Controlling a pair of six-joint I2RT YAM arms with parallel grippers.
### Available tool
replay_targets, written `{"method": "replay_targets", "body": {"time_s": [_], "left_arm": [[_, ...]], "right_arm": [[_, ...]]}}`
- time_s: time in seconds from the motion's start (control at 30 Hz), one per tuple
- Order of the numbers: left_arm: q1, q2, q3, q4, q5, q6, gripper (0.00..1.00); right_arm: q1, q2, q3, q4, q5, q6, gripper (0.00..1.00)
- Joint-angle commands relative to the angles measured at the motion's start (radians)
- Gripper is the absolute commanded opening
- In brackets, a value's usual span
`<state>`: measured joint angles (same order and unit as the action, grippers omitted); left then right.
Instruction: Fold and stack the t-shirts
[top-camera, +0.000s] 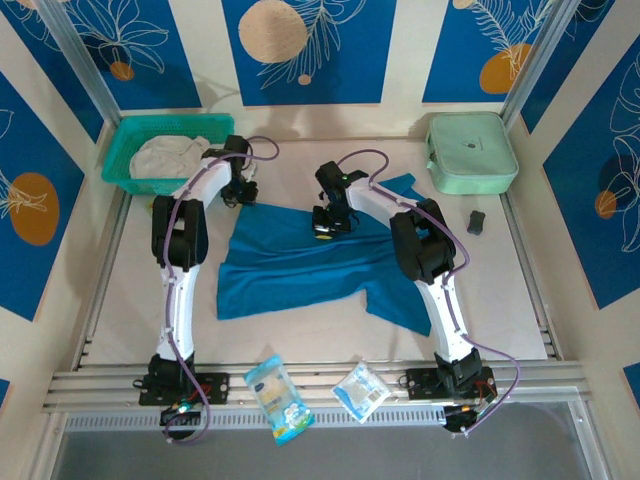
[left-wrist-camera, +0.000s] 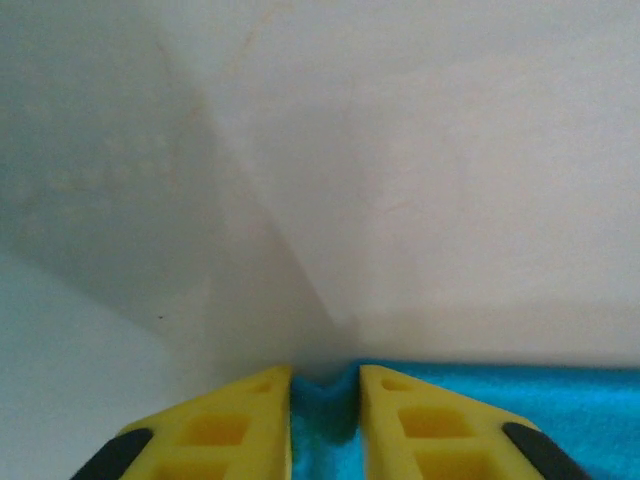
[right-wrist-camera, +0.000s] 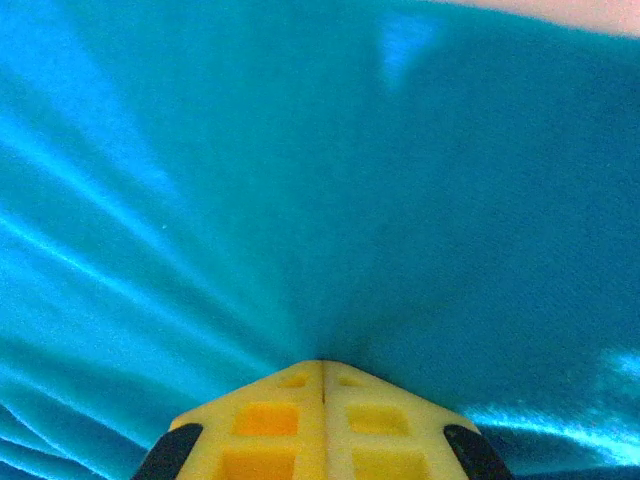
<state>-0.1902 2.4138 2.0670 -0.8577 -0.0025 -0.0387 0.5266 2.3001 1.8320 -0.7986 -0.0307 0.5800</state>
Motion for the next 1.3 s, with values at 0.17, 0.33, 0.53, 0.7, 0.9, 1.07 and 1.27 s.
{"method": "replay_targets", "body": {"time_s": [0.17, 0.33, 0.53, 0.7, 0.9, 1.07, 1.27], "left_arm": [[-0.052, -0.058, -0.129, 0.021, -0.008, -0.007, 0.00], [-0.096, -0.210, -0.204, 0.047, -0.051, -0.036, 0.00], [-0.129, -0.390, -0.308, 0.078, -0.095, -0.096, 0.00], [-0.128, -0.470, -0.377, 0.091, -0.113, -0.123, 0.00], [-0.129, -0.508, -0.435, 0.107, -0.123, -0.132, 0.00], [-0.128, -0.535, -0.471, 0.115, -0.132, -0.133, 0.00], [-0.123, -0.588, -0.522, 0.127, -0.141, -0.124, 0.00]], "right_arm": [[-0.042, -0.016, -0.042, -0.064, 0.033, -0.024, 0.00], [-0.161, -0.123, -0.075, -0.079, 0.090, -0.066, 0.17], [-0.347, -0.165, -0.054, -0.119, 0.128, -0.147, 0.39], [-0.434, -0.082, 0.023, -0.157, 0.183, -0.186, 0.30], [-0.491, 0.032, 0.081, -0.165, 0.186, -0.177, 0.06], [-0.487, 0.060, 0.058, -0.168, 0.219, -0.166, 0.00], [-0.432, -0.073, -0.161, -0.137, 0.305, -0.118, 0.00]]}}
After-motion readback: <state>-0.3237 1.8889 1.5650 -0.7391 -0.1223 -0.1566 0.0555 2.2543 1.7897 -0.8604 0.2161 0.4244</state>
